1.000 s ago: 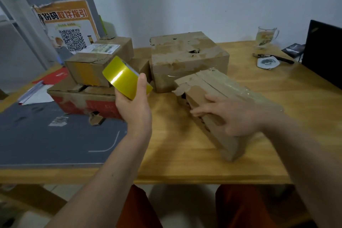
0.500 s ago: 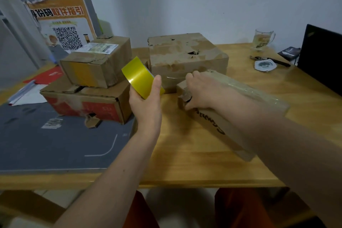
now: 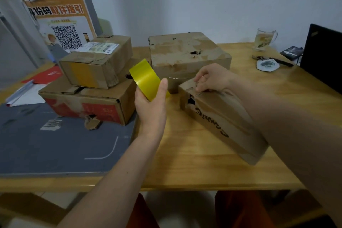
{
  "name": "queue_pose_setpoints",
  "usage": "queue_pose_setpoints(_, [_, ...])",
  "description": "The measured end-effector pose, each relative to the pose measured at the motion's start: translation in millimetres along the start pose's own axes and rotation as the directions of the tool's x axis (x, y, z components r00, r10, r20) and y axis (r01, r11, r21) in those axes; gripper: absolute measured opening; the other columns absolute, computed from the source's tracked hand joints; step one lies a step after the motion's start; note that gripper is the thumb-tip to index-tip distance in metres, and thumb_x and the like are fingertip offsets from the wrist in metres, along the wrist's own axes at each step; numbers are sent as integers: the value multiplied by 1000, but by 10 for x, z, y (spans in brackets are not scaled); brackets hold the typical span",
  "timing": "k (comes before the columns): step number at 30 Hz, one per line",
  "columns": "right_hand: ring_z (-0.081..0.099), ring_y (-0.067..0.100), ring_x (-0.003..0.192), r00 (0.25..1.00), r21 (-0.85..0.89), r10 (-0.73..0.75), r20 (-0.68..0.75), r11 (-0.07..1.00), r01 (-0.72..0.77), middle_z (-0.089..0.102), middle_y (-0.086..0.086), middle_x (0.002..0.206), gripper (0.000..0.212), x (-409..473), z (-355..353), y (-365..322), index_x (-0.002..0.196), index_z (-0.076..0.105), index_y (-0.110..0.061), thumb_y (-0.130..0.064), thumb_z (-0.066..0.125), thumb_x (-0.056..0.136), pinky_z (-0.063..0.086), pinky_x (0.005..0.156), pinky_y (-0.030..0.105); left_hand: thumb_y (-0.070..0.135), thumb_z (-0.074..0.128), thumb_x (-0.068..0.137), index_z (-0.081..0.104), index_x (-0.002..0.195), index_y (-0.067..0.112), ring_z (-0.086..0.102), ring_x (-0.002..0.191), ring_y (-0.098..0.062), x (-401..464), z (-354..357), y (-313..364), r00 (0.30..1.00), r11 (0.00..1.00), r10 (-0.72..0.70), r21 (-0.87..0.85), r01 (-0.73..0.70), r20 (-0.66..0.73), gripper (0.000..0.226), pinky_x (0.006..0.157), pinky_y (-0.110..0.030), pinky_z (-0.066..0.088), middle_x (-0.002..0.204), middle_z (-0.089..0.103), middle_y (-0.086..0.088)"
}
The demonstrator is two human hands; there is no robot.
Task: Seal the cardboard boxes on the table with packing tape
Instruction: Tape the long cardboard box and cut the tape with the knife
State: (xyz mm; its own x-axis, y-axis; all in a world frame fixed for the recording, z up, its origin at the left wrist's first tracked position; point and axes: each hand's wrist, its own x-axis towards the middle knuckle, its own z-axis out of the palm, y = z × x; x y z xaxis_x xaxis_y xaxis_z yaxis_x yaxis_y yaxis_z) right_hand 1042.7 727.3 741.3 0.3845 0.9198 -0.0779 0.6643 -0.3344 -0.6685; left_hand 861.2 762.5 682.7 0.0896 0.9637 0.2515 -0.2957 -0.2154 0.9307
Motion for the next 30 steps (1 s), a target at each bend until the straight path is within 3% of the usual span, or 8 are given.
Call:
queue_pose_setpoints(3, [60,17,84,1000,39,1,-23,999,0,64,2,87,14,-3,12,32,85,67,-13,-7,77,78,48,77,28,27,73,89,62,97,32,68,82,-5,12,50,13,1000,1000,-15,-11,15,18,14,88,-43,58,85,68,12])
queue_pose_setpoints(7, [61,13,88,998,-25,-31,-57,999,29,68,-1,88,8,1,55,45,75,71,-16,-13,76,80,49,88,34,26,74,89,63,94,33,69,84,-5,24,116,38,998,998,-46,-38,47,46,14,92,-49,56,81,71,18])
queue_pose_setpoints(11, [61,11,90,993,-4,-74,-96,997,74,69,-2,93,2,-33,12,109,82,74,-16,-14,75,82,51,90,32,28,74,89,64,93,35,69,83,-3,34,128,49,996,998,-57,-37,60,67,13,91,-49,56,79,71,22])
queue_pose_setpoints(15, [49,23,121,978,-222,-26,-208,975,-21,55,4,132,48,-18,-100,214,122,60,-16,-36,75,80,41,99,36,30,73,89,62,94,36,68,82,0,18,119,-12,996,995,-91,-35,91,16,14,93,-47,56,83,70,21])
queue_pose_setpoints(19, [39,33,131,971,-285,158,-178,936,-204,41,13,145,87,-19,-152,361,142,38,-12,-60,69,76,37,107,50,40,73,87,53,92,39,56,114,-26,-91,168,-157,988,981,-105,151,122,-115,21,100,-52,47,118,55,-4])
queue_pose_setpoints(22, [32,35,138,974,-273,144,-173,944,-188,32,13,152,100,-68,-121,363,148,25,-18,-69,66,72,32,109,57,41,74,85,54,98,30,46,123,-32,-185,211,-266,981,961,-124,226,157,-151,26,104,-50,42,128,45,-7])
queue_pose_setpoints(26, [11,34,147,997,-442,80,-11,894,-76,11,8,161,125,-108,47,174,154,7,-28,-86,59,56,19,115,59,41,74,84,55,111,23,43,127,-31,-215,238,-355,967,943,-151,264,203,-206,37,108,-47,37,131,44,-9])
queue_pose_setpoints(30, [4,34,148,996,-449,94,-3,890,-85,7,7,162,119,-15,181,96,154,6,-29,-84,57,62,12,114,64,41,75,84,60,123,15,48,124,-31,-220,226,-380,967,946,-181,236,221,-182,49,106,-49,40,132,46,-11])
